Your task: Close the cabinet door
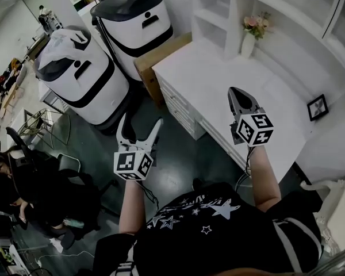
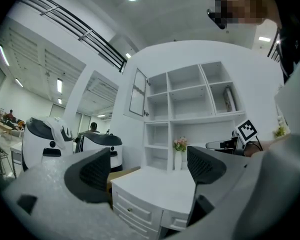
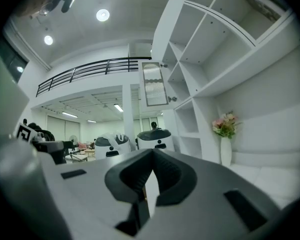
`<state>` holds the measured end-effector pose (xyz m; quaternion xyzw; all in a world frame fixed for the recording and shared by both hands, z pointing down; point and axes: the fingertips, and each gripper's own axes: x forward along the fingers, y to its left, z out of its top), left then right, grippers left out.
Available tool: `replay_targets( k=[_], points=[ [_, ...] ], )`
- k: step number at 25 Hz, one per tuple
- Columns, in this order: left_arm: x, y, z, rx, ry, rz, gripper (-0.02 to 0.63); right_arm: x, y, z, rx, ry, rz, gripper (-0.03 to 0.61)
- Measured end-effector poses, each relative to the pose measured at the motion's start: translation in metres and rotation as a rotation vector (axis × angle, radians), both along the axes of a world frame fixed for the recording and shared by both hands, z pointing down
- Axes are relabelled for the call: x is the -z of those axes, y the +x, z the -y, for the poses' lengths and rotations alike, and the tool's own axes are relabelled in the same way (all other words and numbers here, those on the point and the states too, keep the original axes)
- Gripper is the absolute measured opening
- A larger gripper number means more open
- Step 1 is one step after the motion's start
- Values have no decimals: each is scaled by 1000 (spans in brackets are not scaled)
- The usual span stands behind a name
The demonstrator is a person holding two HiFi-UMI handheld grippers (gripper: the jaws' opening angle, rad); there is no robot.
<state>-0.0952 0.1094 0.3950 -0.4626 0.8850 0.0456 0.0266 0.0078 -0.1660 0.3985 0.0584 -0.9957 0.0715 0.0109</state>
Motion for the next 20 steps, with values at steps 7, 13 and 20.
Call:
replay_targets(
  k=[7,13,20],
  points=[
    [20,-51,37,11,35,24,474,18,-47,42,5,9,35,5],
    [30,-78,52,-7,38,32,474,37,-73,51,6,15,78,5],
    [55,-121,73,-57,57,96,474,69,-111,57,4,84,124,5]
  ],
)
